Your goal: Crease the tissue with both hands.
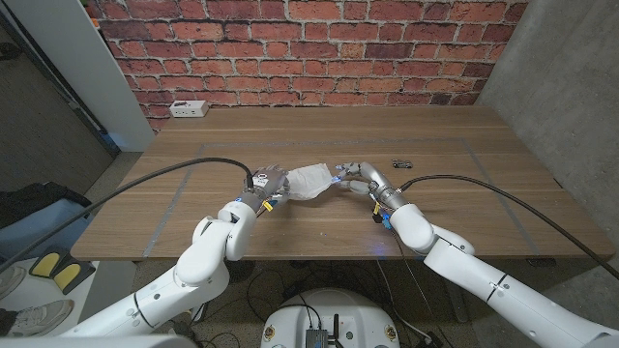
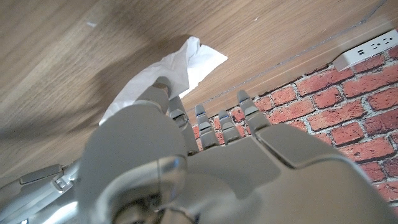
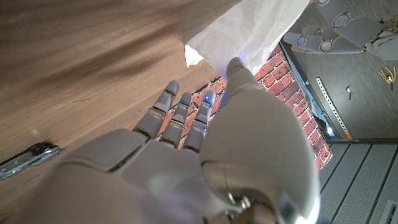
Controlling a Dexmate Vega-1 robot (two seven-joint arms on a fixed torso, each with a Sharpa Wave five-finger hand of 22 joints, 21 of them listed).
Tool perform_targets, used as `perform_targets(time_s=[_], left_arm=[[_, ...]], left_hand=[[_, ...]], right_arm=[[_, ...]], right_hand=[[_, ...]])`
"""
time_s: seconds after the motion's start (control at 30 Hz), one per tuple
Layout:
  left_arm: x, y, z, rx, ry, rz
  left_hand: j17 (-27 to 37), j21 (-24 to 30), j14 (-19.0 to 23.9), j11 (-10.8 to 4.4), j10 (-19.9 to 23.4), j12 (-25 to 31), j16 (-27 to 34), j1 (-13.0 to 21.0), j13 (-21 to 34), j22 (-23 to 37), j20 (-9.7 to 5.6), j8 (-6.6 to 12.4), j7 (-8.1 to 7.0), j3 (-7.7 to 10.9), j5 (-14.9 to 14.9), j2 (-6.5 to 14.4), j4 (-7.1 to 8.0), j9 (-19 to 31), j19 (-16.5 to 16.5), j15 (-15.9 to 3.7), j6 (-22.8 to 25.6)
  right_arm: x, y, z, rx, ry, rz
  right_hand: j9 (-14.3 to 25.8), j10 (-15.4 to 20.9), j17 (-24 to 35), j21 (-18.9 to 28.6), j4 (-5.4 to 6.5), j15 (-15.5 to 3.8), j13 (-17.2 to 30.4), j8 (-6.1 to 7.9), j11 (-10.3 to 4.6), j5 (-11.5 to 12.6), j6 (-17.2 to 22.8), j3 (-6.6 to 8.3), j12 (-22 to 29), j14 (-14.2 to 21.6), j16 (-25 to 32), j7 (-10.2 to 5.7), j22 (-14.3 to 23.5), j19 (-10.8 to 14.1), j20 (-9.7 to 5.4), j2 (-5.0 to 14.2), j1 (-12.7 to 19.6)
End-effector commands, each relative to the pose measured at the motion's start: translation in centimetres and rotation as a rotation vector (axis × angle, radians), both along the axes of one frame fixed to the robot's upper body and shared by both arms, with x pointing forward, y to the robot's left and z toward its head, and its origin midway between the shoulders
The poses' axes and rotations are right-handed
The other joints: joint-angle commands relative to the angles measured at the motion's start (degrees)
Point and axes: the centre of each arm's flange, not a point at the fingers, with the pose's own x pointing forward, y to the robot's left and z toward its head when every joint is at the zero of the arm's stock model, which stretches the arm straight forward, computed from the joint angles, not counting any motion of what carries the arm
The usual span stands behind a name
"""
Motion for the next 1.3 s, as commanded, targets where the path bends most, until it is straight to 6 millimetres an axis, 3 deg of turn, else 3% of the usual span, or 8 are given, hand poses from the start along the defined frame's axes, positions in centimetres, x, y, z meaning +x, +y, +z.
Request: perform_targets(time_s=[0.03,0.23,0.8,1.03,1.3], left_arm=[[-1.4,-0.5,0.6,-0.042,-0.001,-0.083],[-2.0,-0.4,0.6,-0.073,0.011,-0.122],[-3.9,-0.5,0.6,-0.119,0.008,-0.180],[-4.2,0.2,0.6,-0.153,-0.010,-0.161],[-3.1,1.5,0.4,-0.214,0.009,-0.115]], left_hand=[[-0.1,0.4,1.4,-0.08,2.3,0.4,0.0,0.4,0.1,0.1,0.02,-0.36,1.50,0.52,0.4,0.0,-0.86,-0.1,0.6,-0.24,1.4],[-0.1,0.5,2.5,0.09,4.0,0.5,0.0,1.0,0.1,0.1,0.19,-0.84,2.91,0.84,0.7,0.0,-1.50,-0.2,1.0,-0.19,2.3],[-0.1,0.7,4.4,0.11,6.3,0.7,0.1,1.7,0.1,0.2,0.55,-1.69,3.96,1.16,1.0,-0.2,-2.03,-0.3,1.5,-0.54,3.2],[-0.1,0.8,4.9,0.09,6.9,0.7,0.0,1.9,0.1,0.2,0.63,-2.02,4.44,1.26,1.1,-0.3,-2.15,-0.4,1.7,-0.65,3.5],[-0.1,0.8,5.4,0.23,7.6,0.6,0.0,2.2,0.1,0.2,0.67,-2.60,5.38,1.49,1.2,-0.1,-2.22,-0.4,1.8,-0.53,3.4]], right_arm=[[-1.3,-1.7,-0.4,0.062,0.000,-0.015],[-1.9,-2.4,-0.3,0.066,-0.003,-0.023],[-3.7,-2.6,0.5,0.030,-0.034,-0.039],[-3.3,-2.1,1.1,0.008,-0.037,-0.034],[-1.7,-0.5,2.3,-0.046,-0.032,-0.025]], right_hand=[[0.6,-0.3,0.0,-0.1,-0.12,-5.28,0.3,0.00,0.25,-0.3,4.1,0.28,-0.2,-0.1,-0.1,4.72,0.1,-0.1,0.42,0.63,0.2],[0.9,-0.6,-0.1,-0.2,-0.22,-4.86,0.4,0.15,0.50,-0.4,4.1,0.69,-0.4,-0.4,-0.5,5.01,0.1,-0.3,0.66,0.69,0.3],[1.7,-1.4,-0.1,-0.5,-0.04,-4.15,0.4,0.50,0.55,-0.5,3.7,1.30,-0.8,-1.0,-1.2,4.95,0.1,-1.1,0.98,0.70,-0.3],[1.9,-1.5,-0.2,-0.6,-0.05,-4.09,0.4,0.67,0.57,-0.5,3.7,1.53,-0.9,-1.2,-1.4,4.96,0.1,-1.3,1.11,0.63,-0.4],[2.2,-1.9,-0.1,-0.7,0.04,-3.93,0.4,0.75,0.60,-0.5,3.4,1.78,-1.1,-1.4,-1.6,4.84,0.1,-1.6,1.28,0.64,-0.7]])
